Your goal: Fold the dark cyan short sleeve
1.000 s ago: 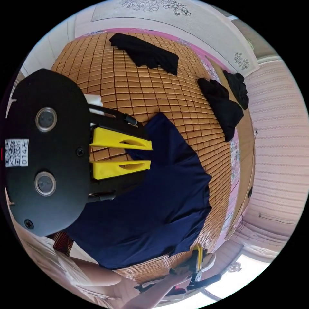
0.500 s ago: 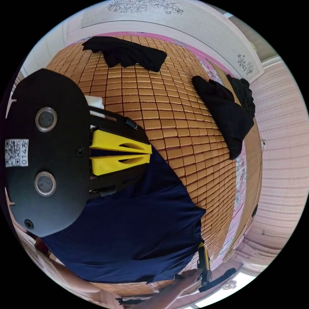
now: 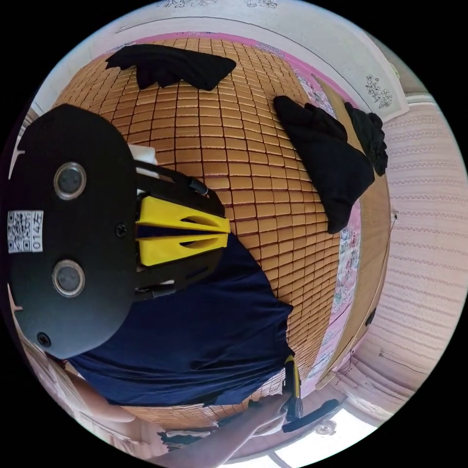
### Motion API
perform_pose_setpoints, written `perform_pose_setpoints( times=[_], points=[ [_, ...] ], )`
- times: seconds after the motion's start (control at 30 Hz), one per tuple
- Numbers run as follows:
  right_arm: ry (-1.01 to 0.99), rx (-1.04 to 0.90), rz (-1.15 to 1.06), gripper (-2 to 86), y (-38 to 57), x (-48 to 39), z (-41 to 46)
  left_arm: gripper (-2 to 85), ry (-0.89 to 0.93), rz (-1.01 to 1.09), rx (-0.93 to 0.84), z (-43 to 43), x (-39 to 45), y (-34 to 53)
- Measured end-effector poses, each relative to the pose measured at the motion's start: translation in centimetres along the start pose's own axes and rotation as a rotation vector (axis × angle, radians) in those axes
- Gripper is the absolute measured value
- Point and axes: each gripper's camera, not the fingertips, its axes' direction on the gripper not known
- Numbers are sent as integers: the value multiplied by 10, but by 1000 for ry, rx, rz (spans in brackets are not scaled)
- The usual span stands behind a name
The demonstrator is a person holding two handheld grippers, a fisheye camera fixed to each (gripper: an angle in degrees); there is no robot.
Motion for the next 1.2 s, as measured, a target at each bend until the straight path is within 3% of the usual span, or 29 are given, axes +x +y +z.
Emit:
perform_pose_setpoints(
  times=[0.1,0.2,0.3,0.57,0.7,0.8,0.93,1.03,1.2],
  points=[
    [15,-11,-41,-8,2,-8,3,72,-65,80,-76,6,20,-2],
    [20,-14,-53,-7,3,-12,4,35,19,114,-80,6,26,-5],
    [12,-20,-54,-6,4,-12,5,-4,-74,140,-81,0,34,-13],
    [-76,39,-22,51,36,-2,-10,4,-27,16,-59,-20,35,-13],
    [52,65,-48,54,102,15,-32,33,12,21,17,-62,43,6],
    [193,-28,13,17,162,36,-27,40,103,107,59,-108,70,49],
    [145,-106,122,-6,212,65,-2,46,179,227,-44,-141,129,139],
    [260,-143,187,-6,217,75,7,52,212,220,-120,-160,160,198],
    [157,-52,247,-8,236,72,-7,56,167,216,-219,-183,197,269]
  ],
)
